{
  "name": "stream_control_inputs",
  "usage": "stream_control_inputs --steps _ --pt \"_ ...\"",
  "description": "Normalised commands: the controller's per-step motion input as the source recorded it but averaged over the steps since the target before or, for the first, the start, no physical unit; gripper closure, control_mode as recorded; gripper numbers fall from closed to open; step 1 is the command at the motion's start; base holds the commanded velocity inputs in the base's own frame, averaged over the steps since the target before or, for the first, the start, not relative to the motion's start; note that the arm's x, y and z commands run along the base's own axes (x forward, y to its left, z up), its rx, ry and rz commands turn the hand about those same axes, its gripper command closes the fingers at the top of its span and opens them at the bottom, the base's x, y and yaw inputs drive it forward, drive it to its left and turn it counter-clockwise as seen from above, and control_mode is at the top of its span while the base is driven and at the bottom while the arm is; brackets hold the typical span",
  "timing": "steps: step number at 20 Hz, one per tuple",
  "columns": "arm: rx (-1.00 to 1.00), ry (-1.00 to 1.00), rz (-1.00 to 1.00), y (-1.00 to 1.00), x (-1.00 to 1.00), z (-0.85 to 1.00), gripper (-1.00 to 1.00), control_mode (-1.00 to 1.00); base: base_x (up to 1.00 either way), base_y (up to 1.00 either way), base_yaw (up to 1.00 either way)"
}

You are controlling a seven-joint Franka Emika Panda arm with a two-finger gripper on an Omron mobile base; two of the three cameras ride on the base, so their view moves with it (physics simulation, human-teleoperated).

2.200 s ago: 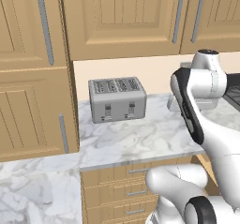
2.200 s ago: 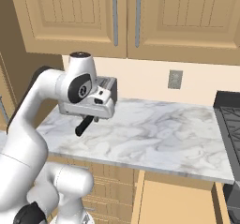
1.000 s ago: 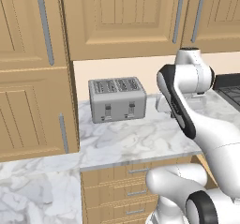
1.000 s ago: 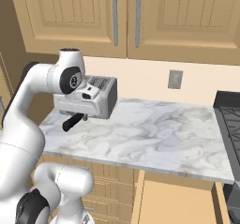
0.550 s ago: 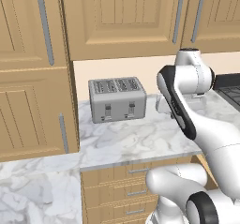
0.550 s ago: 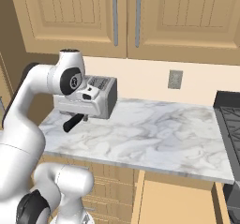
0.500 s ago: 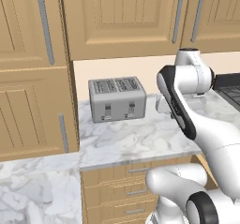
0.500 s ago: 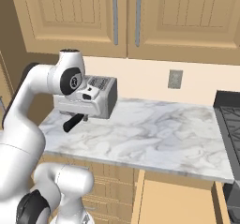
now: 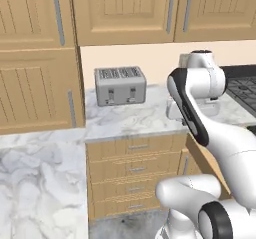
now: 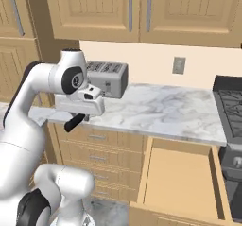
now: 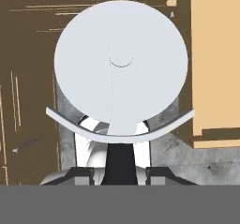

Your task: Take the pizza cutter from the drawer on the right and place it on the dining counter for cutting.

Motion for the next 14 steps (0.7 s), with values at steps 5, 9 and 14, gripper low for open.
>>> stream_control_inputs --steps 5,9,14 --pt "0.00 0.00 0.00 0.00 0.00 0.00 1.00 1.00 -0.59 0.13 0.43" --pt "0.00 0.00 0.00 0.00 0.00 0.00 1.00 1.00 -0.17 0.10 0.77" --pt "0.00 0.00 0.00 0.00 0.00 0.00 1.00 1.00 0.00 0.00 1.00"
